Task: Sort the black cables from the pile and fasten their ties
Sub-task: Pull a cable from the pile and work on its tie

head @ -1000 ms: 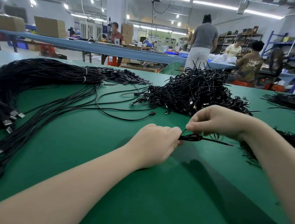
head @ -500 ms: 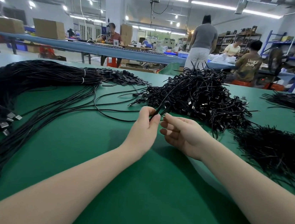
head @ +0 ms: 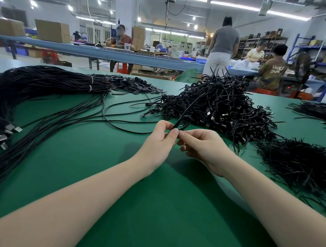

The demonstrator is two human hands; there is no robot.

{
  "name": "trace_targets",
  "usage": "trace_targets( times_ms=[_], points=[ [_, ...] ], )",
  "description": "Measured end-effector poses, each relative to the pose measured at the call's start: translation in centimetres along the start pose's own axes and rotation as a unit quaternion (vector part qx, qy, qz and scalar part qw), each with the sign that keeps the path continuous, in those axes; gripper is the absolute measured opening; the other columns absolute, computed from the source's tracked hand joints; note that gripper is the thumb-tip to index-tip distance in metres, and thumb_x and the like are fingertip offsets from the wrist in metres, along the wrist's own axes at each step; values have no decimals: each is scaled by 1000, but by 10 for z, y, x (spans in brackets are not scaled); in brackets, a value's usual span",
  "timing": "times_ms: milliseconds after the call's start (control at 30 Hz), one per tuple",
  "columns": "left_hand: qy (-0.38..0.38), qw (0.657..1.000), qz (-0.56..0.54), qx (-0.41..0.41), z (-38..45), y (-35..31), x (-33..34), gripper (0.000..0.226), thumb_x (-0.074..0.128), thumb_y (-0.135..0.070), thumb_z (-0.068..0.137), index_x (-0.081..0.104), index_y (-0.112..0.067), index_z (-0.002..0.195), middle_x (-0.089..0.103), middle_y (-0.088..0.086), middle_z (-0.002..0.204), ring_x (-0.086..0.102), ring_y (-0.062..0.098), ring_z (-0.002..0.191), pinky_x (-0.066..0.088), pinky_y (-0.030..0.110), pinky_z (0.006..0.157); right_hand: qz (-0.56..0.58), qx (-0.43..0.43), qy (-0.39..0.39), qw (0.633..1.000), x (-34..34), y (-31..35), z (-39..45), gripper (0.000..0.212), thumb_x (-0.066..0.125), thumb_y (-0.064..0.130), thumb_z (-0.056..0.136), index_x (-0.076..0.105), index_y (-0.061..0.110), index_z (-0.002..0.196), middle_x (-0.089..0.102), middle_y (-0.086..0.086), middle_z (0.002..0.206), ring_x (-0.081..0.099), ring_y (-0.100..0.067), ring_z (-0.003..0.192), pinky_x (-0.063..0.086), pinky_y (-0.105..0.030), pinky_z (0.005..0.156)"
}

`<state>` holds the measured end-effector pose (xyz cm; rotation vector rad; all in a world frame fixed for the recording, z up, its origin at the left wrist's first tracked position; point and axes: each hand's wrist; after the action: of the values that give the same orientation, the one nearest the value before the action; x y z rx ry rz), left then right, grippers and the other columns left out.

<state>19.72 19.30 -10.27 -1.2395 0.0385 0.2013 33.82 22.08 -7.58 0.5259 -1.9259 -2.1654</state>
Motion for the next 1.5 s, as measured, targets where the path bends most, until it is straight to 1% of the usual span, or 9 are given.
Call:
trace_targets(
  times_ms=[333, 500, 733, 1000, 1100, 1200, 1300, 1400, 1500],
  points=[
    [-10, 1000, 8, -4, 1, 1, -1, 6, 42, -30, 102, 43, -31, 96, 49, -8, 75, 43, 7, 65, 37, 29, 68, -156, -51, 41, 986, 3, 8, -5, 22, 51, 28, 98, 62, 12, 87, 68, -1, 76, 62, -13, 67, 51, -28, 68],
    [-15, 1000, -5, -9, -1, -1, -2, 7, 43, -28, 102, 43, -29, 95, 53, -8, 71, 42, 5, 58, 33, 25, 58, -157, -37, 50, 986, 9, 10, -9, 28, 45, 28, 101, 61, 11, 86, 68, 2, 70, 60, -11, 60, 49, -22, 59],
    [-22, 1000, -2, -15, -3, -5, 0, 8, 40, -27, 103, 41, -30, 95, 57, -8, 73, 48, -9, 51, 36, 10, 51, -180, -59, 50, 981, 9, 12, -9, 27, 46, 24, 100, 62, 14, 81, 67, 4, 67, 59, -12, 61, 52, -30, 67],
    [0, 1000, -17, -23, -2, -7, -1, 7, 36, -30, 104, 38, -29, 110, 52, -19, 60, 44, -6, 47, 35, 9, 51, -313, -167, 28, 934, 0, 15, -4, 26, 51, 19, 97, 61, 26, 75, 67, 10, 66, 58, -4, 60, 52, -24, 66],
    [2, 998, -48, -41, -2, -8, -1, 8, 38, -31, 103, 44, -26, 101, 47, -16, 58, 41, -2, 45, 34, 10, 47, -361, -224, 8, 905, -3, 15, -6, 20, 54, 19, 96, 63, 23, 78, 66, 10, 67, 56, -6, 57, 46, -20, 58],
    [-3, 997, -42, -64, -3, -9, 0, 28, 40, -38, 101, 50, -18, 85, 51, -9, 54, 43, 7, 46, 35, 17, 47, -426, -289, -30, 857, -3, 15, -7, 16, 56, 17, 94, 66, 11, 83, 62, 4, 67, 49, -5, 54, 42, -24, 56],
    [-2, 996, -28, -83, -4, -12, -2, 40, 39, -47, 99, 53, -14, 81, 63, -2, 56, 54, 15, 49, 40, 25, 51, -470, -296, -49, 830, -2, 14, -7, 17, 53, 19, 95, 64, 9, 87, 64, -2, 72, 54, -18, 64, 46, -36, 63],
    [1, 994, -49, -99, -4, -16, -5, 42, 44, -46, 98, 57, -12, 77, 67, 5, 58, 60, 18, 48, 43, 20, 47, -511, -281, -41, 811, -2, 14, -7, 20, 49, 22, 97, 64, 10, 94, 65, -7, 79, 58, -25, 74, 47, -40, 67],
    [6, 992, -57, -117, -5, -19, -6, 49, 46, -45, 97, 65, -13, 64, 68, 5, 58, 62, 18, 47, 43, 18, 46, -537, -312, -71, 780, -3, 13, -7, 23, 47, 19, 97, 63, 5, 88, 62, -9, 74, 55, -30, 72, 44, -41, 65]
  ],
)
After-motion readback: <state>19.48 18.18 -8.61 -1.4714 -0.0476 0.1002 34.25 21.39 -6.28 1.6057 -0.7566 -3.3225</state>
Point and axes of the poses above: each hand's wrist, its own z-axis towards the middle knuckle, its own x-axis out of the palm, y = z × x
